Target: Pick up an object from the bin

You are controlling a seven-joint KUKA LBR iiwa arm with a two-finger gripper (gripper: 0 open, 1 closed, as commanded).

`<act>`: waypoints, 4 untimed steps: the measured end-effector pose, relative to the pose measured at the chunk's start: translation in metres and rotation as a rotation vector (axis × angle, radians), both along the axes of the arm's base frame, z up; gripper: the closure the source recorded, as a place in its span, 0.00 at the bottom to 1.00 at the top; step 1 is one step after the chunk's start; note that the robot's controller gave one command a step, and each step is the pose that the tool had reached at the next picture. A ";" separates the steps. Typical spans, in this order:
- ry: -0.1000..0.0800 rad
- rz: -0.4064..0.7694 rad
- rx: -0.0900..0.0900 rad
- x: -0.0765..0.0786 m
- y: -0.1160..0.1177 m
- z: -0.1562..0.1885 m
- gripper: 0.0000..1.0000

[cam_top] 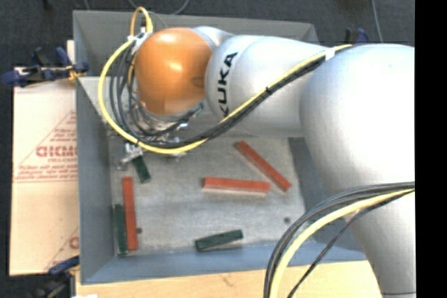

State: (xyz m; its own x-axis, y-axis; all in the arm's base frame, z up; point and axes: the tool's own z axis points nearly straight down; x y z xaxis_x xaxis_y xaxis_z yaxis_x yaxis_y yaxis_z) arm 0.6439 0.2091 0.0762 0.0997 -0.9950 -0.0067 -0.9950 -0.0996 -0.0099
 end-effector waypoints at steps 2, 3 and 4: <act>0.000 -0.009 -0.003 0.003 0.000 0.053 1.00; 0.003 -0.018 -0.002 0.004 0.000 0.056 1.00; 0.000 -0.028 -0.003 0.007 0.000 0.109 1.00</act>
Offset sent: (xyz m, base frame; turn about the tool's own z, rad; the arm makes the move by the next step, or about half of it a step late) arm 0.0000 0.0000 0.0000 0.0000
